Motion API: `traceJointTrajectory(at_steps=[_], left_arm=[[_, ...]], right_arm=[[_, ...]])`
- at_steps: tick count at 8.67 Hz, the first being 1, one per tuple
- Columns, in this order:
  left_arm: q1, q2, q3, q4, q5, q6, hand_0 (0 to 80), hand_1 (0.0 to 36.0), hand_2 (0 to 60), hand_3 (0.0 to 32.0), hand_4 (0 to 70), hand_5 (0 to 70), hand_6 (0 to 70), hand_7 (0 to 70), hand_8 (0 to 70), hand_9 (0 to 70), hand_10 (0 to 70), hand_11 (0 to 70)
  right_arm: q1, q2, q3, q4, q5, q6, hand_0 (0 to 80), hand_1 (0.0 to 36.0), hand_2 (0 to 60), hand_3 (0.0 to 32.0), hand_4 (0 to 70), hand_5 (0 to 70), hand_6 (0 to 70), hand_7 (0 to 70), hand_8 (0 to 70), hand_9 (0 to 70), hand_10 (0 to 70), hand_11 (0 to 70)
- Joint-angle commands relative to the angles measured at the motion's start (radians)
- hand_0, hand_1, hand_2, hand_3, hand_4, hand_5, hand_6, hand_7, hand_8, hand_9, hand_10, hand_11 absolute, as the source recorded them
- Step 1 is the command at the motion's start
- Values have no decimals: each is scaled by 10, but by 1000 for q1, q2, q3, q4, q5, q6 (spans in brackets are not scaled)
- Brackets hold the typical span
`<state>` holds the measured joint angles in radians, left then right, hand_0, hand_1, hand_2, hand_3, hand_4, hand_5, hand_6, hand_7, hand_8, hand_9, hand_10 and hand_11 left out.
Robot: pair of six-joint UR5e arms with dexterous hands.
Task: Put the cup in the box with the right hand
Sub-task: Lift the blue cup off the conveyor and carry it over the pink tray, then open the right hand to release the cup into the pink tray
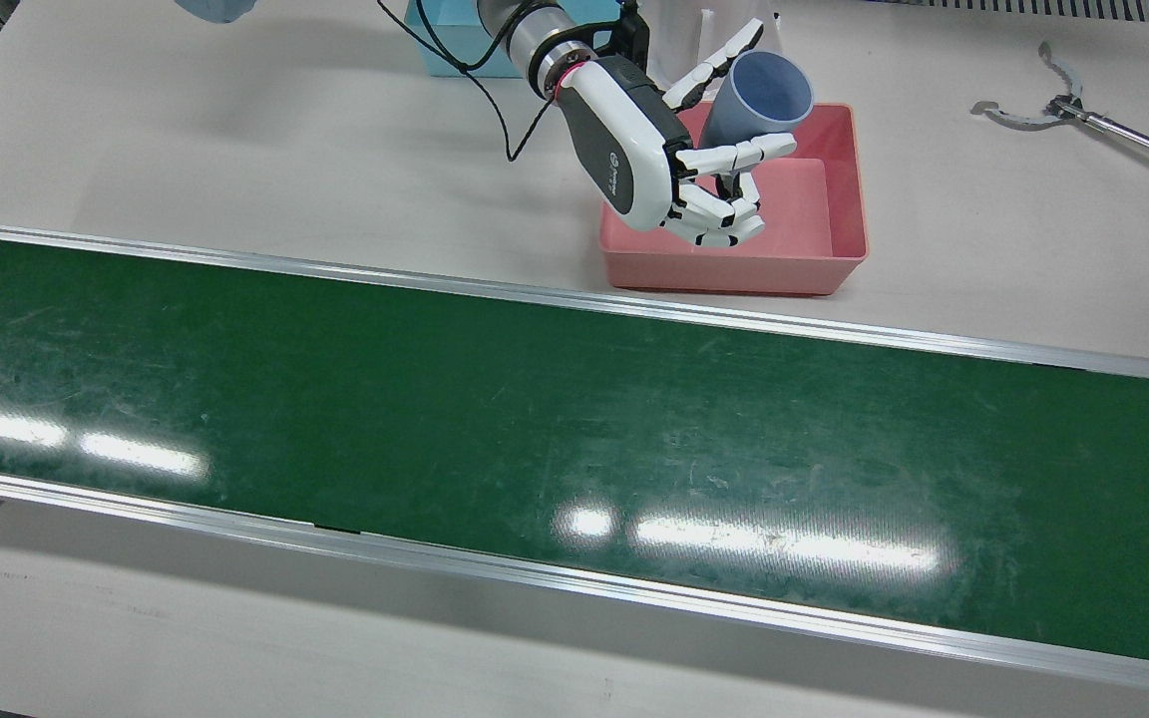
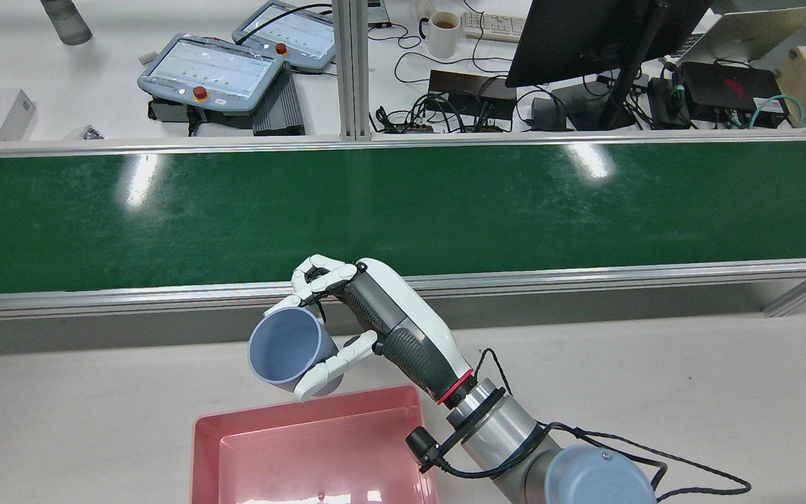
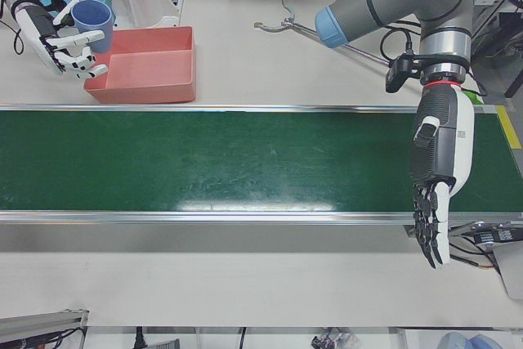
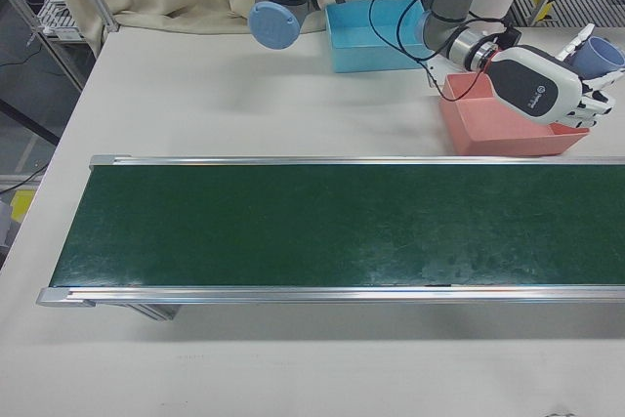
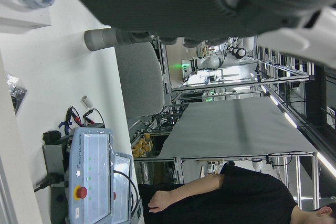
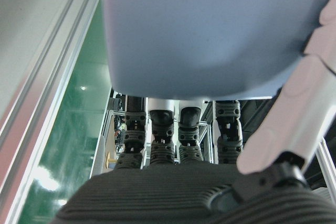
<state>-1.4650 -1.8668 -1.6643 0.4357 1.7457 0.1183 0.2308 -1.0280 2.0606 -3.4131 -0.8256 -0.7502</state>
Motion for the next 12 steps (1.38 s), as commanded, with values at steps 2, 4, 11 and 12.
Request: traceJointTrajectory(at_steps=[2,4,11,12], left_arm=[[0,0,0,0,0,0,0,0,0,0,0,0,0,0,0,0,0,0],[0,0,0,0,0,1,0,0,0,0,0,0,0,0,0,0,0,0],[0,0,0,0,0,0,0,0,0,0,0,0,0,0,0,0,0,0],[0,0,0,0,0,0,0,0,0,0,0,0,0,0,0,0,0,0]], right_arm=[[-177,-84,76,21,204,14,507,345,600,0,449,109,243,700,313,550,191,297],[-208,-121,72,107,218,6,494,337,600,0,453,76,88,262,28,85,150,240],[-208,-116,105,109,221,3,544,115,0,280,196,43,0,66,0,0,1,20],[-146,-116,149,109,220,-15,546,119,0,266,205,44,0,78,0,1,7,28]])
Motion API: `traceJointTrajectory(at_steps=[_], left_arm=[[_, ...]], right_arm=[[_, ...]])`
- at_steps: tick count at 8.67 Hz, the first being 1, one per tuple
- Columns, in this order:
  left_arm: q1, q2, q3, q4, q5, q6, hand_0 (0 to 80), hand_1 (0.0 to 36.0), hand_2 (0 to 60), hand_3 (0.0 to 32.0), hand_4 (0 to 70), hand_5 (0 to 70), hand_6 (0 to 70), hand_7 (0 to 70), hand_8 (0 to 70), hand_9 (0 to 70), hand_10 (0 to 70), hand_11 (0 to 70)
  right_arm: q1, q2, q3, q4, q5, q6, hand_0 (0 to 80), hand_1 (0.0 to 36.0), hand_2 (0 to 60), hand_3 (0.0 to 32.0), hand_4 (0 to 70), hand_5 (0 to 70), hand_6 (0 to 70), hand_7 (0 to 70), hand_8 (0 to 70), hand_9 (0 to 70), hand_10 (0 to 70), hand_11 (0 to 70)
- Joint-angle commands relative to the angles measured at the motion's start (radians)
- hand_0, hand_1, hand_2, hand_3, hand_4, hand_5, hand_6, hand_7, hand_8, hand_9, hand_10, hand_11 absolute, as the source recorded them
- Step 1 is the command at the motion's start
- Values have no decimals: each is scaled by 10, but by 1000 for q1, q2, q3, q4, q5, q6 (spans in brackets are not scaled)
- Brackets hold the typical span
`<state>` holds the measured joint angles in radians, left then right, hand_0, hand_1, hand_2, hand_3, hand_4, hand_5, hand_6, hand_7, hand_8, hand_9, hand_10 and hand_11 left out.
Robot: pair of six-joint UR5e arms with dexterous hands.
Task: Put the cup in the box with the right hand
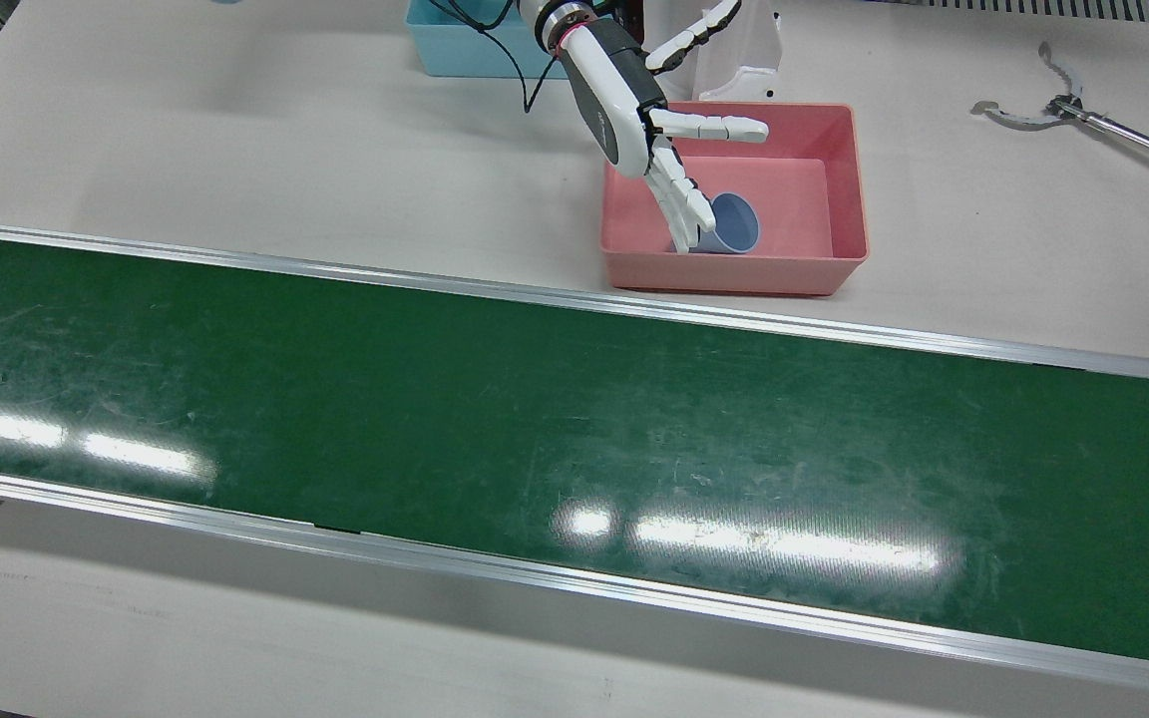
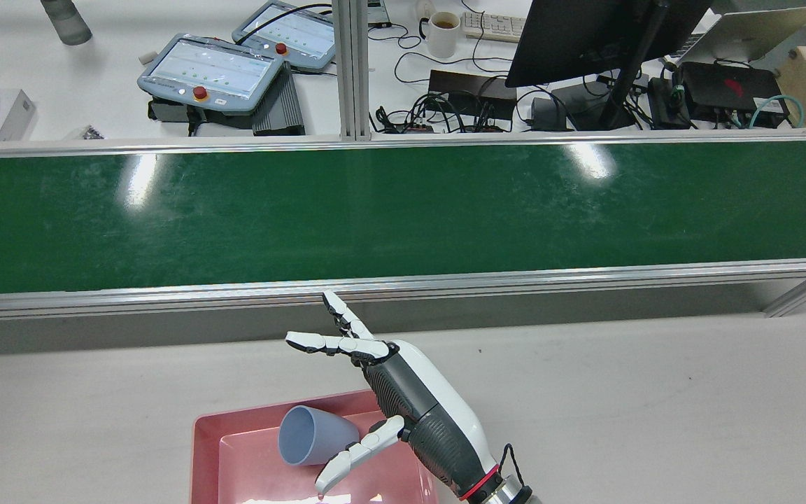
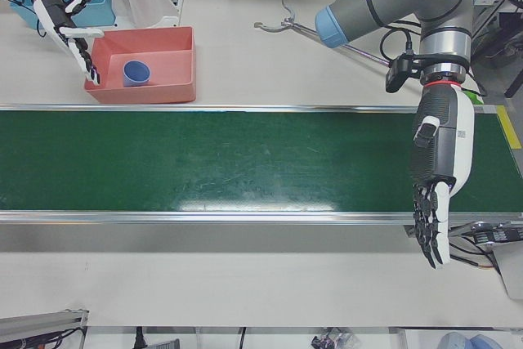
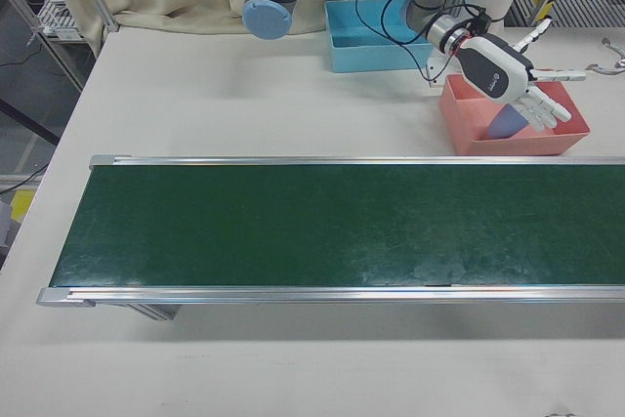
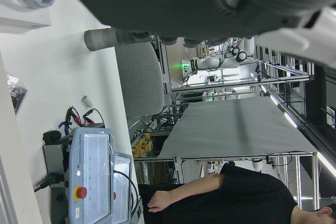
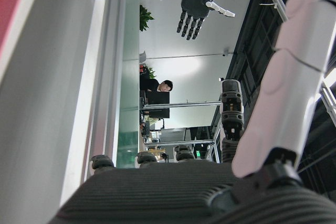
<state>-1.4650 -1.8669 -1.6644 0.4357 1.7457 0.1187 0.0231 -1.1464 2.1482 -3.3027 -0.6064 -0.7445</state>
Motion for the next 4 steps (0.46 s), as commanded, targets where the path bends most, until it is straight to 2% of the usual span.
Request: traceJointTrajectory(at_steps=[1,2,3,4], left_arm=[[0,0,0,0,0,1,0,0,0,0,0,0,0,0,0,0,0,0],[0,0,0,0,0,-1,0,0,0,0,0,0,0,0,0,0,0,0],[0,0,0,0,0,-1,0,0,0,0,0,0,0,0,0,0,0,0],[0,0,0,0,0,1,0,0,0,0,0,0,0,0,0,0,0,0]], right_arm=[[131,1,76,-5,2,-24,551,123,0,182,232,46,6,106,0,7,17,43],[229,1,79,-12,-1,-24,553,129,0,102,251,50,22,134,0,15,19,46],[326,-12,79,-15,-7,-23,565,139,0,28,301,51,34,165,0,26,20,47],[413,-44,79,-27,-12,-23,586,160,0,24,330,56,43,212,0,38,24,54]])
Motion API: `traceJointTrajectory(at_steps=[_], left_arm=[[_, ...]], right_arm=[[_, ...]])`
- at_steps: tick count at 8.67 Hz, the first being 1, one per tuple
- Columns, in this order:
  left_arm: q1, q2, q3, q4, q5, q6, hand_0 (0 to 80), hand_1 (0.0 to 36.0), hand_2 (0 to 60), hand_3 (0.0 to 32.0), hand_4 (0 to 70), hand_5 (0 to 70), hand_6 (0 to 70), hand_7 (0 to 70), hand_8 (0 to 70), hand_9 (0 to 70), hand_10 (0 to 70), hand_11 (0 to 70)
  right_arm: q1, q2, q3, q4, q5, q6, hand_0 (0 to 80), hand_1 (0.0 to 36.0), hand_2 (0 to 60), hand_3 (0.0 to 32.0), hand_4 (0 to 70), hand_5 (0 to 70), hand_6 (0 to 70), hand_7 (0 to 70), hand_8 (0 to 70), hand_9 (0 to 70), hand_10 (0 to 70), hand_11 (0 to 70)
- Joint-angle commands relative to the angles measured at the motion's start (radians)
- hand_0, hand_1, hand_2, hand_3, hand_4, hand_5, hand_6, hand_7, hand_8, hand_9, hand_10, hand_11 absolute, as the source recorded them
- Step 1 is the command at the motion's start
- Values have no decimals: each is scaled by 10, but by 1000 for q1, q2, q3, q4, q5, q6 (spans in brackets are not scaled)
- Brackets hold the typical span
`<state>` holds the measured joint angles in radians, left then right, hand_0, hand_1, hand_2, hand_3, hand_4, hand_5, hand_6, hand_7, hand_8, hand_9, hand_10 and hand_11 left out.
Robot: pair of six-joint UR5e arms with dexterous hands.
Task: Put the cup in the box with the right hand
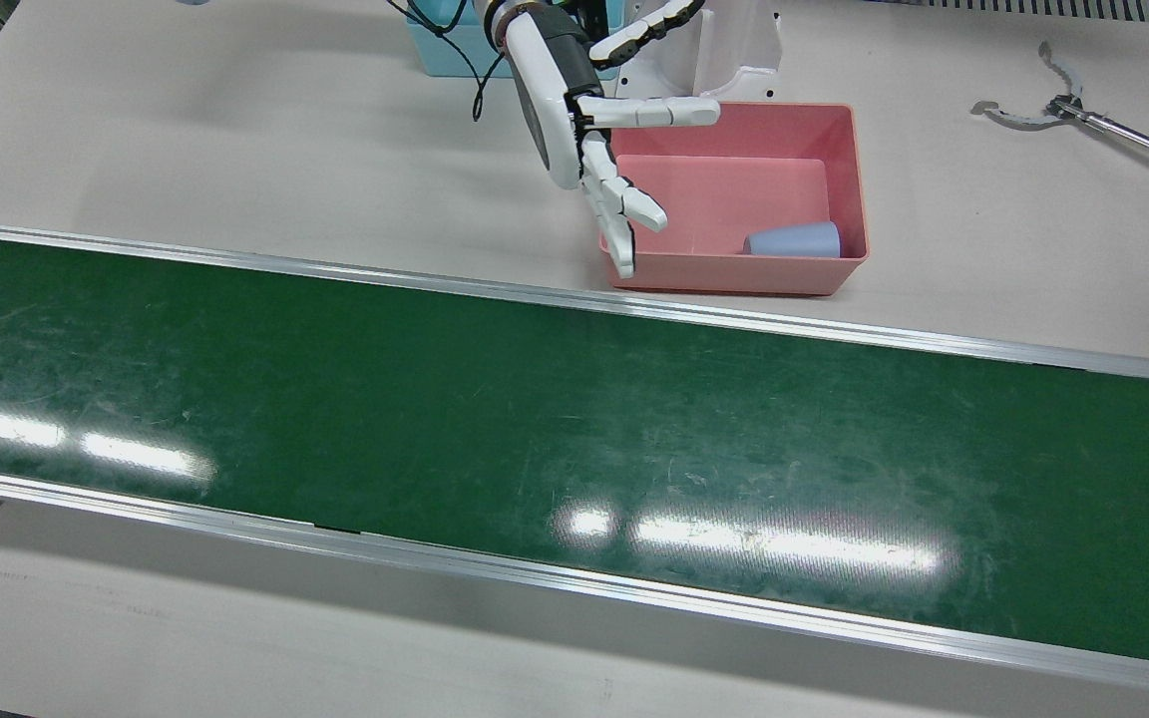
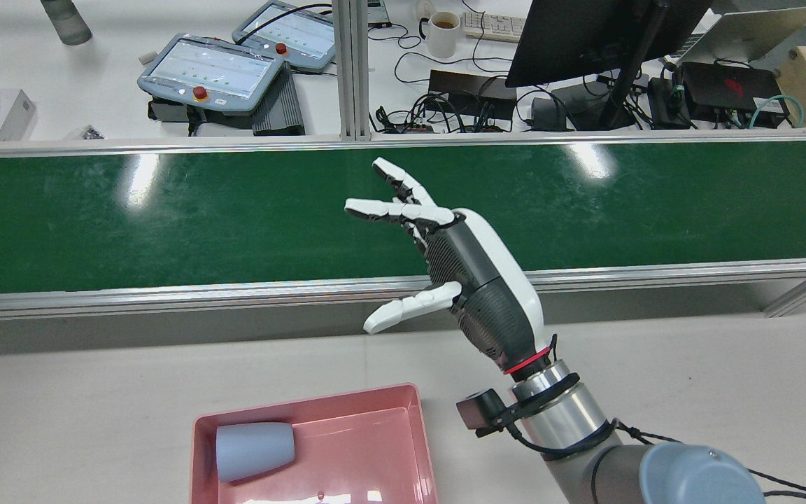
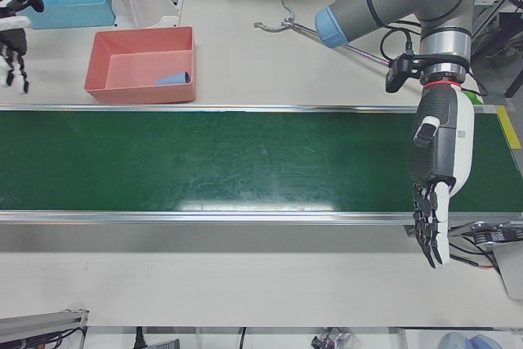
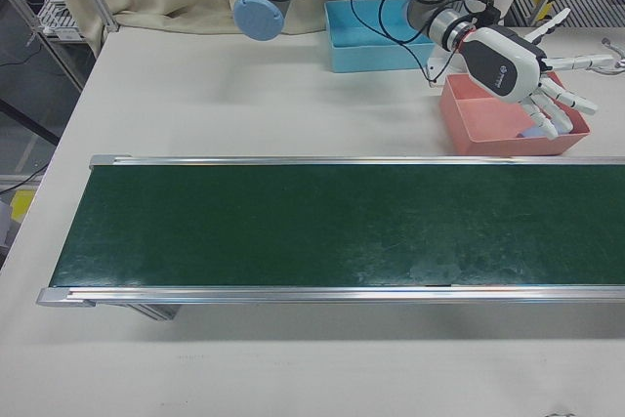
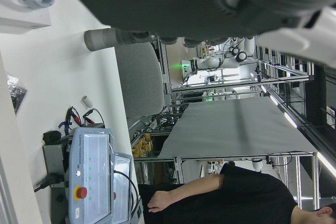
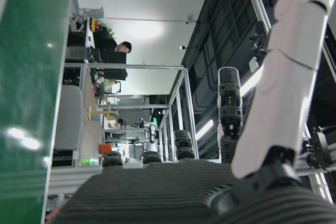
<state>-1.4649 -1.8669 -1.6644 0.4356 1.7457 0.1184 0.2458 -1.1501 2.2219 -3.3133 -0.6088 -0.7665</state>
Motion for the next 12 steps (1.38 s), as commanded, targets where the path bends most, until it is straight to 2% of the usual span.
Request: traceJointTrajectory(at_steps=[1,2,3,4,5,6,7,8,9,11,12], left_arm=[[0,0,0,0,0,0,0,0,0,0,0,0,0,0,0,0,0,0],[0,0,0,0,0,0,0,0,0,0,0,0,0,0,0,0,0,0],[0,0,0,0,0,0,0,0,0,0,0,0,0,0,0,0,0,0],[0,0,0,0,0,0,0,0,0,0,0,0,0,0,0,0,0,0],[0,0,0,0,0,0,0,0,0,0,0,0,0,0,0,0,0,0],[0,0,0,0,0,0,0,0,0,0,0,0,0,0,0,0,0,0],[0,0,0,0,0,0,0,0,0,0,0,0,0,0,0,0,0,0],[0,0,0,0,0,0,0,0,0,0,0,0,0,0,0,0,0,0],[0,0,0,0,0,0,0,0,0,0,0,0,0,0,0,0,0,0],[0,0,0,-1,0,0,0,0,0,0,0,0,0,0,0,0,0,0],[0,0,0,0,0,0,0,0,0,0,0,0,0,0,0,0,0,0]], right_arm=[[270,-81,7,-47,-12,7,593,166,0,20,341,57,48,235,0,42,22,52],[358,-135,5,-80,-40,13,596,168,0,8,358,56,54,268,0,44,23,53],[462,-175,-10,-107,-114,39,600,173,0,0,377,56,59,288,1,47,22,52],[539,-233,-48,-135,-165,126,598,170,0,0,386,55,62,292,2,52,25,56],[596,-273,-149,-140,-225,286,592,164,0,0,399,55,65,296,3,62,35,69],[659,-286,-254,-135,-300,397,586,158,0,0,408,55,69,309,10,72,41,78],[711,-304,-289,-126,-355,409,578,150,0,0,381,55,62,279,9,62,42,79],[731,-330,-309,-109,-358,409,569,142,0,28,326,55,46,222,4,41,41,77],[748,-327,-379,-70,-358,409,562,136,0,42,295,55,38,183,6,33,43,80],[759,-301,-488,33,-356,421,537,112,0,44,280,53,38,170,26,57,61,104],[756,-293,-498,58,-355,459,531,106,0,46,267,53,35,151,28,56,64,108]])
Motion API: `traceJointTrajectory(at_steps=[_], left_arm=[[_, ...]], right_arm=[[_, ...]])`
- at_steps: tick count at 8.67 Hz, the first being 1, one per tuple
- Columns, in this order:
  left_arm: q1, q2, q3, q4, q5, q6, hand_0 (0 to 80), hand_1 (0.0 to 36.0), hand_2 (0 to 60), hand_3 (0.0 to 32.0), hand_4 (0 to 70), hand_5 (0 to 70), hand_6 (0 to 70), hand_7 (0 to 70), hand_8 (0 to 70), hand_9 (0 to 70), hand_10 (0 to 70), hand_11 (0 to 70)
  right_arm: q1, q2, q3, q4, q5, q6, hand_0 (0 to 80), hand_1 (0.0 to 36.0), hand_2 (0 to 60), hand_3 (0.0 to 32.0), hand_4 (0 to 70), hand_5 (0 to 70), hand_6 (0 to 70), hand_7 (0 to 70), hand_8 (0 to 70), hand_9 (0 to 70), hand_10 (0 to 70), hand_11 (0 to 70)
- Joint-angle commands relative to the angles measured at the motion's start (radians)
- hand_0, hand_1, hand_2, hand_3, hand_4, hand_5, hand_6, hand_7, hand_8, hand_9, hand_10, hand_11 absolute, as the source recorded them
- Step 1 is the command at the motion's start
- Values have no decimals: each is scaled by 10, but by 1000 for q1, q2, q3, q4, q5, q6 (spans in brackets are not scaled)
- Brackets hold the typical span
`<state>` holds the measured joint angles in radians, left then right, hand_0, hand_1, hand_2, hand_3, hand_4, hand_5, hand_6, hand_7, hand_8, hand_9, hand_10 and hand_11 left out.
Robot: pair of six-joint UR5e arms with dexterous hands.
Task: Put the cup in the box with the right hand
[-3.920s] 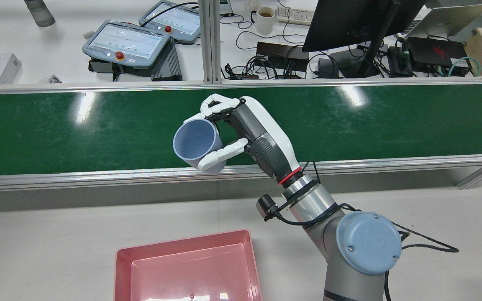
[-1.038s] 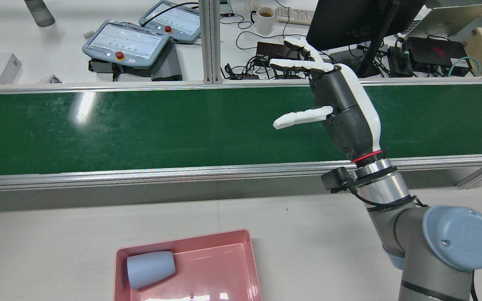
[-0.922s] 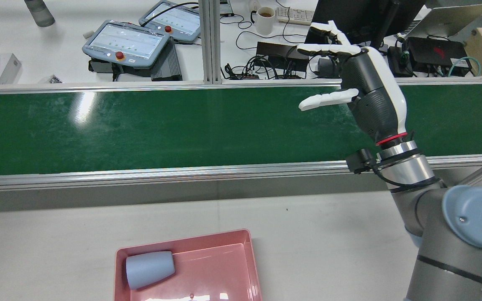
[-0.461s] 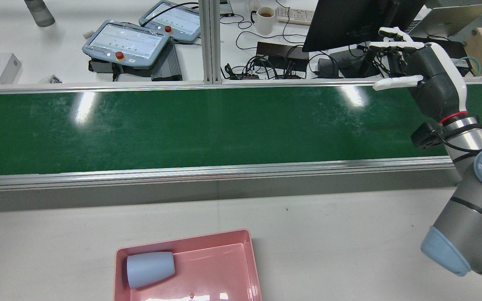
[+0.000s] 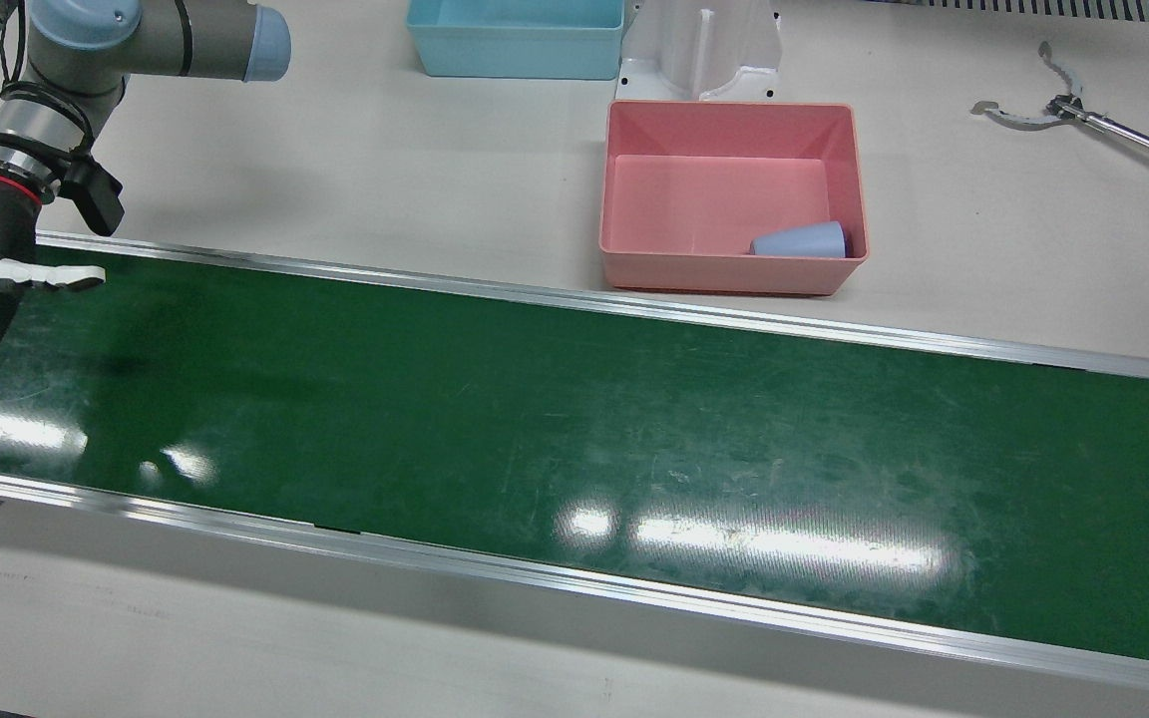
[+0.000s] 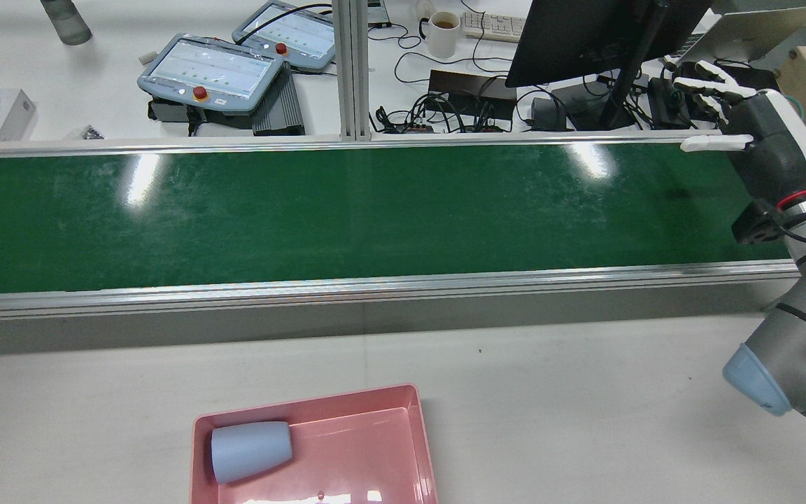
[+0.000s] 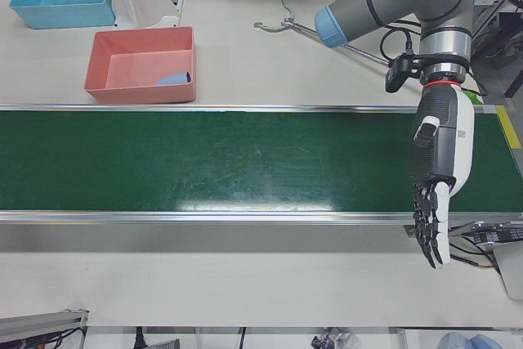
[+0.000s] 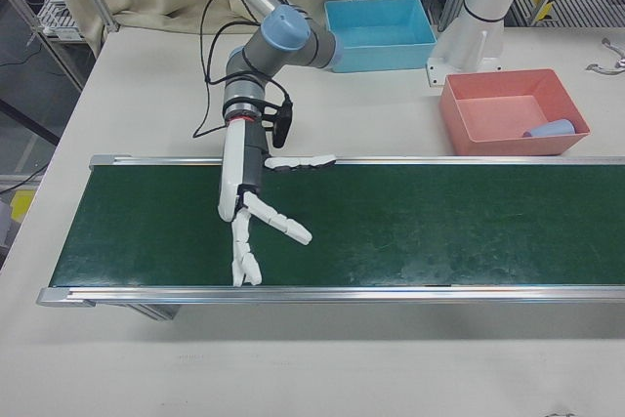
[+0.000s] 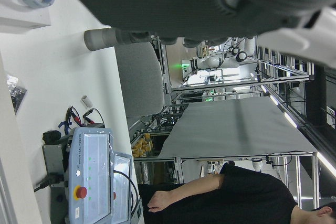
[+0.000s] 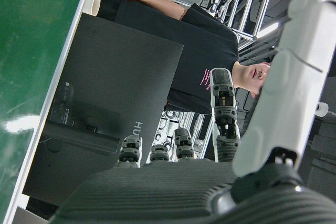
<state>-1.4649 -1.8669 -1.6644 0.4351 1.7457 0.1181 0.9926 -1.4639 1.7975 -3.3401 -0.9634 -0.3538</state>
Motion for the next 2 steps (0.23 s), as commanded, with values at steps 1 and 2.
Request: traceJointTrajectory(at_steps=[1,2], left_arm=[[0,0,0,1,0,0,0,0,0,0,0,0,0,0,0,0,0,0],[0,0,0,1,0,0,0,0,0,0,0,0,0,0,0,0,0,0]], right_arm=[[9,27,-67,85,2,80,528,104,0,22,266,53,37,148,31,59,67,113],[12,28,-50,85,0,90,527,99,0,18,263,53,37,140,33,59,69,116]])
